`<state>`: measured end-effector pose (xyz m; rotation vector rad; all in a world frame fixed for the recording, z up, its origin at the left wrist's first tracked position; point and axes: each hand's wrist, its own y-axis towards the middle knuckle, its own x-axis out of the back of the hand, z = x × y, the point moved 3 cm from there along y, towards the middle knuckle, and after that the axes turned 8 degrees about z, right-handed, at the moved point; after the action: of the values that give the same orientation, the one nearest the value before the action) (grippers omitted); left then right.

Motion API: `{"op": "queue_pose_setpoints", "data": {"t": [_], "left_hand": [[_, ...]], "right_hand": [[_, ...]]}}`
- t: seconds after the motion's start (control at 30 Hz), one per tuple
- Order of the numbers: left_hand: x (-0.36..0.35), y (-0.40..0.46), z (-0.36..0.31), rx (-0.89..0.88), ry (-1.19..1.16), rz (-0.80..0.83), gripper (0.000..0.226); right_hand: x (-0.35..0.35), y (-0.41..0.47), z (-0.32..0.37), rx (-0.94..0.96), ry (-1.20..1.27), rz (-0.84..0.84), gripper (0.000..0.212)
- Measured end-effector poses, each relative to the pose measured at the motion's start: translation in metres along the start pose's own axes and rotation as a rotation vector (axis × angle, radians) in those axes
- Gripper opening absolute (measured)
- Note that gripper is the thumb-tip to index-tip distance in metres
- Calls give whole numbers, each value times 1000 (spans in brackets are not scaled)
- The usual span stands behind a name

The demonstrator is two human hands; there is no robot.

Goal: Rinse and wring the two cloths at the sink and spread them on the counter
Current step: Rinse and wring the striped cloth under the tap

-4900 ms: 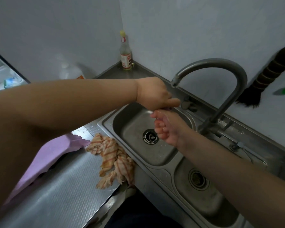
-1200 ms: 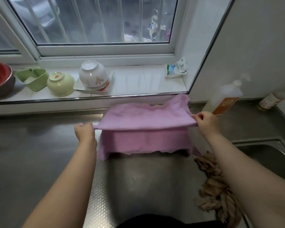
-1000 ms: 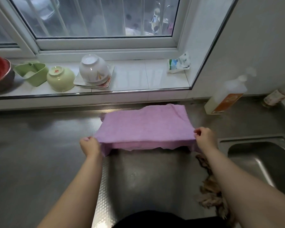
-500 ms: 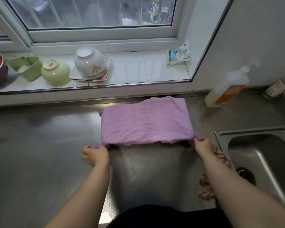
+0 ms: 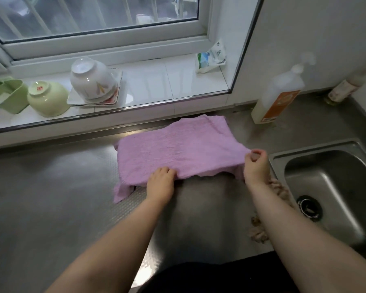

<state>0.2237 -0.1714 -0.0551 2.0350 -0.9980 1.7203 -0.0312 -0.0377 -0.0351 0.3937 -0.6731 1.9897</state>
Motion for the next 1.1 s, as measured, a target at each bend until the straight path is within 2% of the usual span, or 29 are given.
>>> {"op": "queue_pose_setpoints", "data": {"t": [0.13,0.2,0.27,0.33,0.43,0.5,0.63,0.73,0.87,0.9,1.0,1.07,1.1], "left_hand": [[-8,-5,-6,-15,70,-2,13],[-12,-11,-13,-18,86,-33,13],[-18,-15,-26,-22,50,-49,22],[-24,-18,-45,-35,-34,-41,28],[-32,-18,-78,-27,-147,63,18],[-36,-17,-101,-39,-160,120,15],[-40,-13,-148,-80,-254,194,15],[-42,-12,-189,-135,-386,282,19],[-39,-21,-255,-316,-531,500,56],[-36,-24,-268,-324,-591,510,55],[-22,-33,-305,-284,-823,434,16],[-11,-37,-325,-261,-918,374,20],[-4,-39,-336,-247,-985,372,17]], "right_hand": [[11,4,-41,-227,-224,152,35],[27,-4,-60,-188,-466,94,33],[46,-17,-75,-122,-646,-23,37],[64,-25,-92,-149,-652,-80,40],[82,-26,-117,-223,-657,60,45],[94,-25,-122,-156,-658,89,39],[121,-28,-104,49,-495,-37,28],[143,-33,-92,141,-323,-35,26],[177,-45,-66,166,46,35,22],[182,-47,-58,145,133,68,21],[208,-49,-51,58,318,155,15],[228,-48,-58,-15,435,234,12],[239,-48,-63,-37,483,289,18]]}}
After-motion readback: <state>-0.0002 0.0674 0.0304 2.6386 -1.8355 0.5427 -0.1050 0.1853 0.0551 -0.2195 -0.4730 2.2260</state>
